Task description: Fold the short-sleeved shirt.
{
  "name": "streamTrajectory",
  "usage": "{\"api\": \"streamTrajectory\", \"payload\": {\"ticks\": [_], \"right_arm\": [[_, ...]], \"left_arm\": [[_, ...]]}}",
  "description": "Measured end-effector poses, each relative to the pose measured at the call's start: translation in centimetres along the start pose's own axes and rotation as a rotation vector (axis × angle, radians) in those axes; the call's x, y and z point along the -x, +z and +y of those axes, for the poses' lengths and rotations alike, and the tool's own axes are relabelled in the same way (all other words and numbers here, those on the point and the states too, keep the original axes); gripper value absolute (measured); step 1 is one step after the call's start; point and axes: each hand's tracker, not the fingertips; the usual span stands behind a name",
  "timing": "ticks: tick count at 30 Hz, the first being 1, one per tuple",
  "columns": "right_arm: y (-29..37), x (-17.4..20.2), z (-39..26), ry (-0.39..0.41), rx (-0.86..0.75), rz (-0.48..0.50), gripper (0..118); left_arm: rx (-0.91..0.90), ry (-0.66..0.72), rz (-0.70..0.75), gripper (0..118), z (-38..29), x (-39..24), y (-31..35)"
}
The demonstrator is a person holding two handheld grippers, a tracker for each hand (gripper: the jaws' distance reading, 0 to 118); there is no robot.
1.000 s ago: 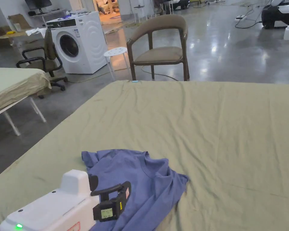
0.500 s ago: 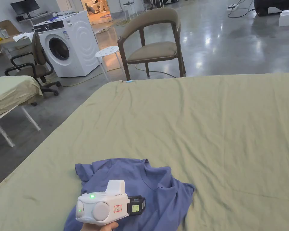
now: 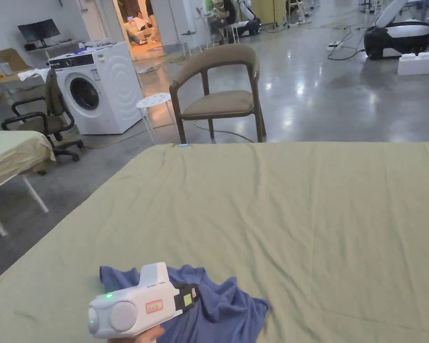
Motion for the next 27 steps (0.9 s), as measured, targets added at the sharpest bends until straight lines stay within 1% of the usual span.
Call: {"api": "streamTrajectory", "payload": {"ticks": [1, 2, 3, 4, 6, 8, 10, 11, 14, 16, 19, 21, 22, 25, 27], "right_arm": [[0.2, -0.2, -0.2, 0.003, -0.019, 0.007, 0], [0.5, -0.1, -0.1, 0.008, -0.039, 0.021, 0], [0.9, 0.0, -0.1, 0.015, -0.070, 0.042, 0], [1.4, 0.0, -0.1, 0.008, -0.095, 0.047, 0], [2.1, -0.1, -0.2, -0.012, -0.111, 0.042, 0], [2.7, -0.3, -0.2, -0.016, -0.118, 0.034, 0], [3.6, -0.7, -0.6, -0.004, -0.132, 0.006, 0], [3.9, -1.0, -0.7, -0.003, -0.129, 0.001, 0], [5.2, -2.5, -1.5, -0.020, -0.125, -0.044, 0], [6.1, -3.8, -2.2, -0.058, -0.125, -0.073, 0], [7.3, -5.4, -3.1, -0.113, -0.114, -0.104, 0], [8.0, -6.0, -3.6, -0.118, -0.106, -0.138, 0], [8.5, -6.3, -3.9, -0.114, -0.102, -0.157, 0], [9.4, -6.8, -4.5, -0.117, -0.089, -0.178, 0], [9.7, -7.0, -4.9, -0.122, -0.082, -0.187, 0]], "left_arm": [[-0.005, -0.066, -0.007, 0, 0.9, -1.8, 0.6], [-0.029, -0.100, -0.030, 0, 1.6, -3.4, 1.1], [-0.071, -0.118, -0.070, 0, 2.6, -5.5, 1.7], [-0.092, -0.104, -0.140, 0, 3.7, -7.4, 2.0], [-0.143, -0.107, -0.193, 0, 4.9, -11.5, 2.0], [-0.136, -0.140, -0.304, 0, 5.1, -16.3, 1.3], [-0.101, -0.191, -0.423, 0, 3.7, -21.6, 0.2], [-0.080, -0.217, -0.460, 0, 2.6, -23.9, -0.4], [0.051, -0.298, -0.568, 0, -2.8, -30.4, -2.5], [0.162, -0.348, -0.625, 0, -8.0, -34.5, -4.1], [0.328, -0.349, -0.703, 0, -15.7, -39.4, -5.7], [0.430, -0.338, -0.746, 0, -20.6, -41.7, -5.7], [0.498, -0.363, -0.778, 0, -23.3, -42.7, -5.3], [0.579, -0.449, -0.799, 0, -29.0, -44.7, -4.0], [0.589, -0.448, -0.781, 17, -30.7, -44.8, -3.4]]}}
